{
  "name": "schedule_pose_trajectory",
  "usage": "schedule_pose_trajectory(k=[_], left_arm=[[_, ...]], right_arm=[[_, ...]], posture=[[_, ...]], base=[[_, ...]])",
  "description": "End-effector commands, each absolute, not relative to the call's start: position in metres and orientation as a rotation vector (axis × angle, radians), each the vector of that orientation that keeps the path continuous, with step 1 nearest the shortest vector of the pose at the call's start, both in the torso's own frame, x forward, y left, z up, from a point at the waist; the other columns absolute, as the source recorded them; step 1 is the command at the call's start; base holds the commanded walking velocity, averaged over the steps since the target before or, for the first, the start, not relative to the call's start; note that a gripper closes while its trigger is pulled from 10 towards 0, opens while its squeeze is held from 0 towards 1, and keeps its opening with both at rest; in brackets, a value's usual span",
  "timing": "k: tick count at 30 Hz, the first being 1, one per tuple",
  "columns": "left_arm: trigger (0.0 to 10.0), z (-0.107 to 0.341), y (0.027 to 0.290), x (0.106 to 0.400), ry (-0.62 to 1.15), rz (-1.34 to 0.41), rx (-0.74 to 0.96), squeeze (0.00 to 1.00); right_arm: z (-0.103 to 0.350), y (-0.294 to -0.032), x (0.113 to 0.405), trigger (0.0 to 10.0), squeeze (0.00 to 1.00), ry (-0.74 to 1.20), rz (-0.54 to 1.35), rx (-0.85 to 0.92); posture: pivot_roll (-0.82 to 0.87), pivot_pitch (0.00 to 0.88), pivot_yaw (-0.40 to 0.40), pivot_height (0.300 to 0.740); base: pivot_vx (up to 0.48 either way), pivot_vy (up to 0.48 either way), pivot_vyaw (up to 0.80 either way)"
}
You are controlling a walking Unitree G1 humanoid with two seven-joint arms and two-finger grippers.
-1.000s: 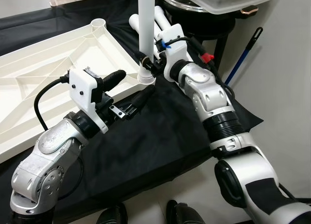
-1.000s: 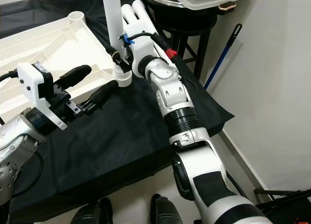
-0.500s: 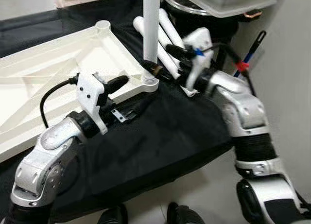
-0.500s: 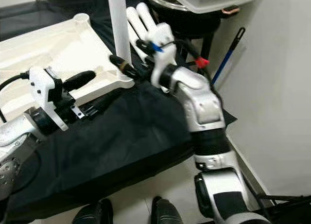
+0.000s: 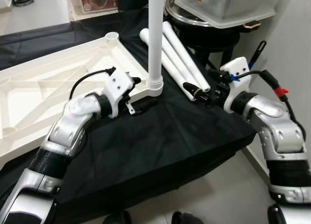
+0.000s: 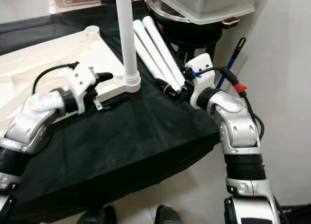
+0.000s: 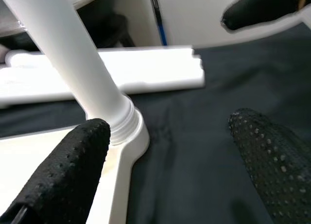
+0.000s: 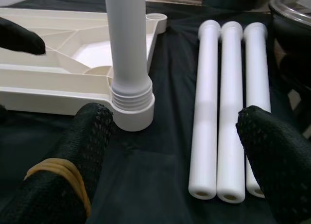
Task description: Building children table
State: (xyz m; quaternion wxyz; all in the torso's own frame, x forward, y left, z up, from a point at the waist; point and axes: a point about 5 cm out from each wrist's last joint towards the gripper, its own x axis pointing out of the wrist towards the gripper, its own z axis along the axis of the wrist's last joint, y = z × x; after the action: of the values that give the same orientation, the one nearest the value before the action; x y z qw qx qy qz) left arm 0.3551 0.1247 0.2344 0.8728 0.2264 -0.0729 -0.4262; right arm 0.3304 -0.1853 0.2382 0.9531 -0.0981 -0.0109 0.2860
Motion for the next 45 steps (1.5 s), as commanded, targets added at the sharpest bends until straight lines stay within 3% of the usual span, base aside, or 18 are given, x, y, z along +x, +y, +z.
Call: schedule_pose_trajectory(k=[1,5,7,15,20,27,37,41,44,45], left_arm=[[10.0,0.221,0.122,0.36,-0.101,-0.926,0.514,0.0],[10.0,0.22,0.122,0.364,-0.089,-0.926,0.516,0.0],[10.0,0.214,0.125,0.38,-0.006,-0.867,0.494,0.0],[10.0,0.201,0.133,0.399,0.147,-0.727,0.456,0.0],[10.0,0.2,0.132,0.401,0.152,-0.733,0.451,0.0],[10.0,0.164,0.129,0.391,0.303,-0.84,0.453,0.0],[10.0,0.148,0.156,0.386,0.407,-0.777,0.484,0.0],[10.0,0.151,0.162,0.384,0.426,-0.839,0.458,0.0],[10.0,0.158,0.167,0.368,0.464,-1.112,0.432,0.0],[10.0,0.158,0.167,0.368,0.464,-1.112,0.432,0.0]], right_arm=[[0.235,-0.179,0.327,10.0,0.0,-0.013,0.605,-0.202],[0.235,-0.178,0.326,10.0,0.0,-0.014,0.607,-0.2],[0.236,-0.174,0.323,10.0,0.0,-0.019,0.613,-0.189],[0.238,-0.173,0.319,10.0,0.0,-0.025,0.598,-0.183],[0.239,-0.172,0.319,10.0,0.0,-0.03,0.591,-0.184],[0.249,-0.175,0.321,10.0,0.0,-0.06,0.546,-0.183],[0.255,-0.178,0.321,10.0,0.0,-0.081,0.526,-0.183],[0.255,-0.178,0.321,10.0,0.0,-0.08,0.525,-0.185],[0.256,-0.179,0.322,10.0,0.0,-0.079,0.526,-0.189],[0.256,-0.179,0.322,10.0,0.0,-0.079,0.526,-0.189]], posture=[[-0.02,0.142,0.006,0.74],[-0.03,0.147,0.011,0.74],[-0.04,0.156,0.024,0.74],[-0.04,0.168,0.037,0.74],[-0.04,0.168,0.039,0.74],[-0.05,0.172,0.051,0.74],[-0.05,0.173,0.059,0.74],[-0.05,0.172,0.061,0.74],[-0.05,0.169,0.058,0.74],[-0.05,0.169,0.058,0.74]], base=[[0.0,0.0,0.0],[0.0,0.0,0.0],[0.0,0.0,0.0],[0.0,0.0,0.0],[0.0,0.0,0.0],[0.0,0.0,0.0],[0.0,0.0,0.0],[0.0,0.0,0.0],[0.0,0.0,0.0],[0.0,0.0,0.0]])
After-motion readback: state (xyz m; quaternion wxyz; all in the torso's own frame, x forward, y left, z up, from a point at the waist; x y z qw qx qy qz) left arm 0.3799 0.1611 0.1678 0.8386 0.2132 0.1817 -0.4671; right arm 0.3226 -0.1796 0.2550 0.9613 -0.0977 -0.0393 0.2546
